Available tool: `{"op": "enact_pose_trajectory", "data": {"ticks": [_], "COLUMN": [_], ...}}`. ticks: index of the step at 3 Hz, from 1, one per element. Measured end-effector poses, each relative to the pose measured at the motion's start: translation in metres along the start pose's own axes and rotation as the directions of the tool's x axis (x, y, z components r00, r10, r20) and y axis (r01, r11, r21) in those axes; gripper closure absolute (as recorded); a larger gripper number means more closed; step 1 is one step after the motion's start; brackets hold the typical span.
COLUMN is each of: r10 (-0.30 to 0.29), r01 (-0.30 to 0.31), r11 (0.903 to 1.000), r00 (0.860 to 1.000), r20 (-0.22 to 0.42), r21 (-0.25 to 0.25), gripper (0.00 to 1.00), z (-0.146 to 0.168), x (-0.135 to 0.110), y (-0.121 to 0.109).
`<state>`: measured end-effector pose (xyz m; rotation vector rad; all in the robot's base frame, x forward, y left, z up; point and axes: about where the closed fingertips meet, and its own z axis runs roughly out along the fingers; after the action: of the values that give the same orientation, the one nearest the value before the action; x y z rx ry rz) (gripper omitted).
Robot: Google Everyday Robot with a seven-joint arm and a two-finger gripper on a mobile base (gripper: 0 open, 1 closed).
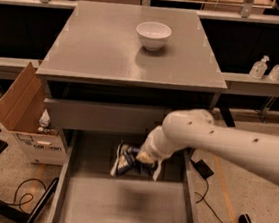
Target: Pick blue chip bag from middle drawer and place on counter
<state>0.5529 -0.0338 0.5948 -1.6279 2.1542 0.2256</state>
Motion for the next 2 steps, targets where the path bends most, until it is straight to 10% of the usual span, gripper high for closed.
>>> {"op": "enact_pose_trajectory", "data": {"ticks": [2], "r10": [-0.176], "r01": [0.174], "r11": [0.9844], "r00": [0.973], "r20": [0.147], "r21": [0.030], "gripper": [1.00], "z": [-0.173], "x": [-0.113], "y": [-0.050]}}
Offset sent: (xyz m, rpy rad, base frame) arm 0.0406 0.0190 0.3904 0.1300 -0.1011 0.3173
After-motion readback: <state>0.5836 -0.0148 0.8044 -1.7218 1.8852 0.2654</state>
